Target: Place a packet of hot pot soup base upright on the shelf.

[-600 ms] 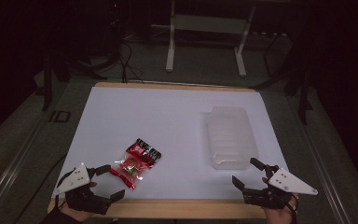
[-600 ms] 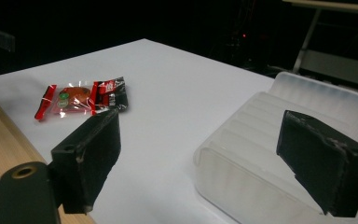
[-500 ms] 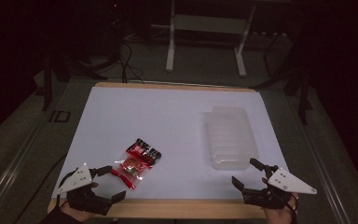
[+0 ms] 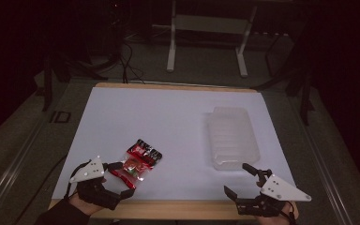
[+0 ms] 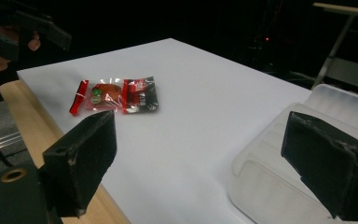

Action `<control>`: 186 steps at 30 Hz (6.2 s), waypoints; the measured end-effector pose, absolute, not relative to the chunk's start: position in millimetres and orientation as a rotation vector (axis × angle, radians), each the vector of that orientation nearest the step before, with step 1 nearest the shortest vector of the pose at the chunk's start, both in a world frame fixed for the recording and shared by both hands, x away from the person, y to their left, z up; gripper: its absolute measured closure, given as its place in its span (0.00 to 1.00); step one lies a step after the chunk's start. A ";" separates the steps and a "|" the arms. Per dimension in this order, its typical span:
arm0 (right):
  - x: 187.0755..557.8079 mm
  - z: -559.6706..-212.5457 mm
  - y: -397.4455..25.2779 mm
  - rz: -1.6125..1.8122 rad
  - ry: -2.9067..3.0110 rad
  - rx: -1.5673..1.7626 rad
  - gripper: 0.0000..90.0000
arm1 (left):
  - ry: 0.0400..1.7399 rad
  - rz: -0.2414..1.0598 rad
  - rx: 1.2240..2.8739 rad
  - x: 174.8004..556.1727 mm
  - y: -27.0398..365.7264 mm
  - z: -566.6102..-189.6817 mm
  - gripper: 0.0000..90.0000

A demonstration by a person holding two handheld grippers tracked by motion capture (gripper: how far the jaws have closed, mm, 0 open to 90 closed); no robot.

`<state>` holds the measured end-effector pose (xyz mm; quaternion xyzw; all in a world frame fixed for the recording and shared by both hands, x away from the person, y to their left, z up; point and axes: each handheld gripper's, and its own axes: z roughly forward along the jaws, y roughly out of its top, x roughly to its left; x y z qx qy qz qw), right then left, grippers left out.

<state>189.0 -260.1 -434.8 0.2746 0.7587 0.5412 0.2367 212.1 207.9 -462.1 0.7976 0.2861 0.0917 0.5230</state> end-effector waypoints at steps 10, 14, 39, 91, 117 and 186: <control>188.0 -435.2 -258.0 1.509 2.089 0.738 0.11 | 0.724 0.206 1.888 240.1 205.6 -447.8 0.02; 187.4 -435.2 -257.2 1.515 2.084 0.739 0.11 | 0.729 0.220 1.901 250.7 202.6 -446.5 0.03; 191.4 -439.1 -255.0 1.525 2.133 0.748 0.15 | 0.823 0.262 2.045 322.7 194.8 -464.6 0.17; 195.8 -445.8 -249.6 1.488 2.222 0.745 0.18 | 0.890 0.340 2.343 358.0 173.7 -523.6 0.97; 194.8 -440.6 -251.9 1.497 2.278 0.788 0.34 | 0.893 0.269 2.149 335.5 208.6 -482.3 0.99; 313.4 -368.5 -178.7 1.412 2.543 0.567 0.59 | 0.611 0.208 1.686 296.4 120.3 -394.5 0.99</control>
